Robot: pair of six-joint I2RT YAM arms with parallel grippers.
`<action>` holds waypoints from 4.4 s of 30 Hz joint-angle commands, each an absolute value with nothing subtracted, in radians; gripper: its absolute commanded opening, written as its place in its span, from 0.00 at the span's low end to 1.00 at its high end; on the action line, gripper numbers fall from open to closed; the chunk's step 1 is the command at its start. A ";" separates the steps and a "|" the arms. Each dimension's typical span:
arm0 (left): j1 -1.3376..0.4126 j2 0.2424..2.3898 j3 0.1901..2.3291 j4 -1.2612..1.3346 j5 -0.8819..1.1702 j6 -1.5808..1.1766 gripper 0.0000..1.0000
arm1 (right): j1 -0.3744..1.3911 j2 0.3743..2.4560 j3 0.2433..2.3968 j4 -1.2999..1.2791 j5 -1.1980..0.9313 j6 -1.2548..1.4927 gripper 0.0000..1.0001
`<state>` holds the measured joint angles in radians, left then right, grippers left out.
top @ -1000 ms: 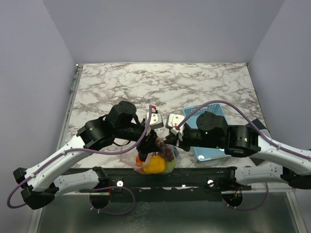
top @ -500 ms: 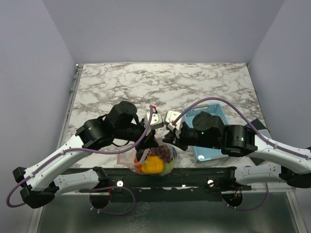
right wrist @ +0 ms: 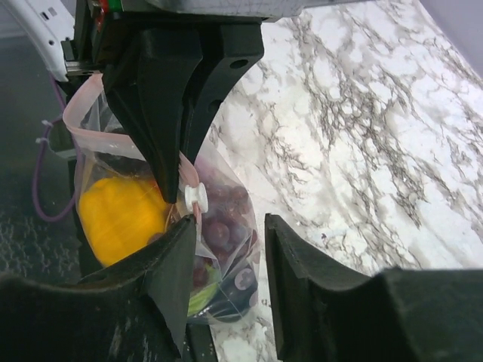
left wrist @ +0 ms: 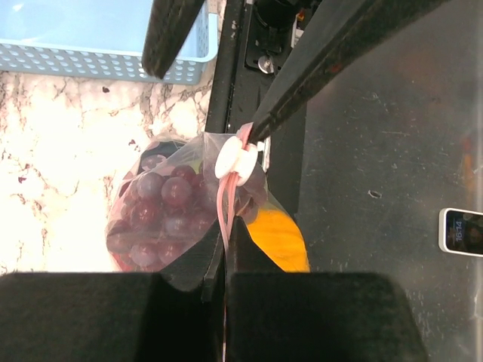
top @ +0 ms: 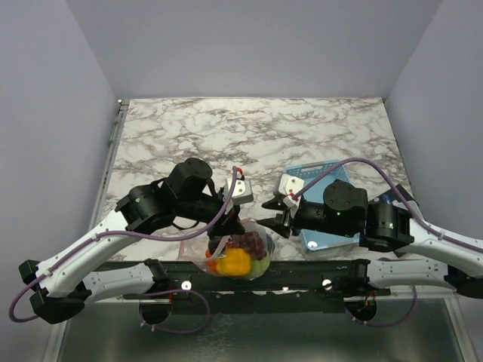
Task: Place the food in the zip-top bag and seal the zipper
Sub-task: Zip the zipper food storage bag at the center of the board.
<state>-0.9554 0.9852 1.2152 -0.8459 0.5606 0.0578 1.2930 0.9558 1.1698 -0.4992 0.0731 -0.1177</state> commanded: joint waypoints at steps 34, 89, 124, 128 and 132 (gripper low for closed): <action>-0.966 0.920 1.272 -0.830 0.751 0.080 0.00 | 1.293 0.877 0.886 -0.080 -0.188 -0.100 0.22; -0.966 0.940 1.236 -0.726 0.698 0.043 0.00 | 1.293 0.920 0.997 -0.203 -0.124 -0.032 0.01; -0.966 0.866 1.282 -0.873 0.429 0.021 0.00 | 1.294 0.846 1.008 -0.070 0.501 -0.234 0.01; -0.967 0.850 1.285 -0.885 0.404 0.004 0.00 | 1.293 0.870 1.001 0.005 0.556 -0.274 0.01; -0.966 0.828 1.288 -0.890 0.379 -0.017 0.00 | 1.293 0.894 0.990 0.093 0.622 -0.316 0.01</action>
<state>-0.9615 0.8757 1.2549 -0.7887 0.3767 0.0364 1.3094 0.8936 0.9596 -0.1043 0.3981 -0.2253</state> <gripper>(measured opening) 0.026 0.009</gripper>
